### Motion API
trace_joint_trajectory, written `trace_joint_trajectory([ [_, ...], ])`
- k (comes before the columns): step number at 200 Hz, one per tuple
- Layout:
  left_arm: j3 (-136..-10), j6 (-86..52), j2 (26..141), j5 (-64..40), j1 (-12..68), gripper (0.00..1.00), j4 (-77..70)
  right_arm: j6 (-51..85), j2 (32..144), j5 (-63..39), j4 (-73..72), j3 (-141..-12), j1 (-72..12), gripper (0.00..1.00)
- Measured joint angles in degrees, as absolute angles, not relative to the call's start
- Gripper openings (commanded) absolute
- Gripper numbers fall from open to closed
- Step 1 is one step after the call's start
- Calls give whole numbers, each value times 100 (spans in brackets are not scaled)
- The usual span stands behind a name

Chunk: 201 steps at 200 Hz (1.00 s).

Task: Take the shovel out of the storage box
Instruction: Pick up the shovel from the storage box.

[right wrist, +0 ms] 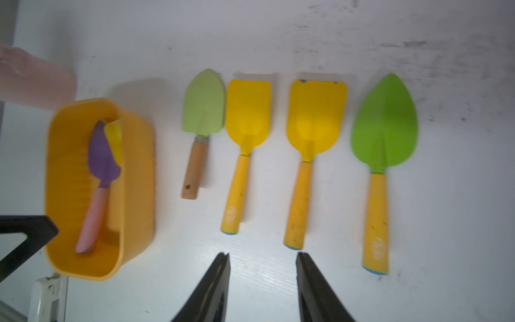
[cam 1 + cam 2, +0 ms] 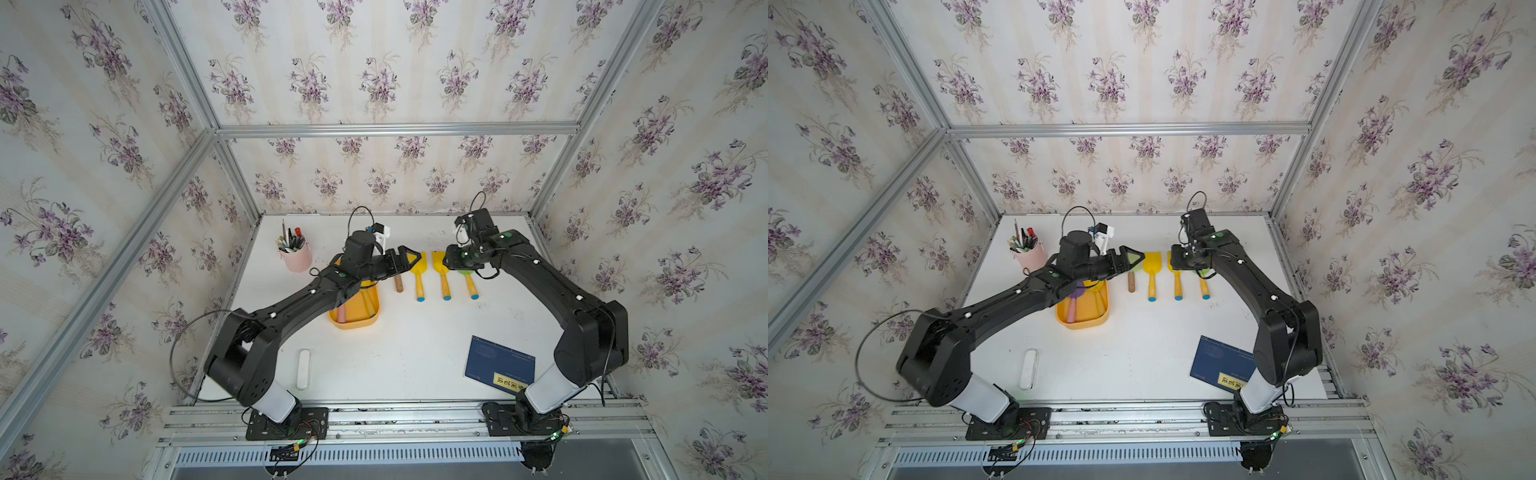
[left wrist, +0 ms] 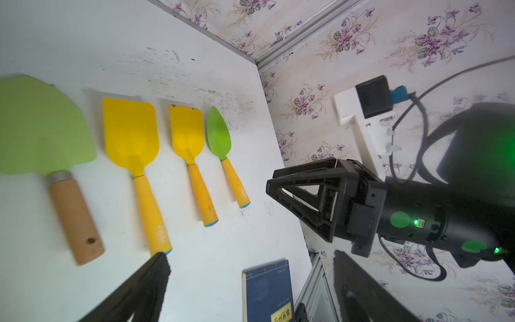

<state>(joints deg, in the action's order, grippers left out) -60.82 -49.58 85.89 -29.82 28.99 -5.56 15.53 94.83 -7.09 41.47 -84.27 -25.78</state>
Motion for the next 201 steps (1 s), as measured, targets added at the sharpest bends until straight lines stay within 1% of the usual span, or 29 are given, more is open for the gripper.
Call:
trace_joint_trajectory([
  [23,-5507,-4580,7432,-3319,2053,89,174,1881,9852,-598,4139,-9056,-3557,43],
  [42,-5037,-4348,6696,-3625,1232,89,757,2082,10412,-582,4143,-9717,-4274,43],
  [62,-4694,-4082,6121,-3907,574,88,1334,2250,11072,-499,4224,-10379,-4720,43],
  [82,-4377,-3916,5828,-4171,123,87,1594,2320,11747,-427,4386,-11019,-5030,43],
  [106,-3955,-3859,5892,-4560,-217,86,1614,2403,12527,-403,4654,-11828,-5282,43],
  [128,-3715,-3833,5905,-4718,-458,86,1603,2464,12973,-349,4849,-12258,-5354,43],
  [170,-3492,-3726,6029,-4825,-526,87,1385,2556,13522,-303,4995,-12383,-5363,44],
  [201,-3345,-3723,6187,-4866,-526,87,1212,2606,13705,-235,5113,-12409,-5363,45],
])
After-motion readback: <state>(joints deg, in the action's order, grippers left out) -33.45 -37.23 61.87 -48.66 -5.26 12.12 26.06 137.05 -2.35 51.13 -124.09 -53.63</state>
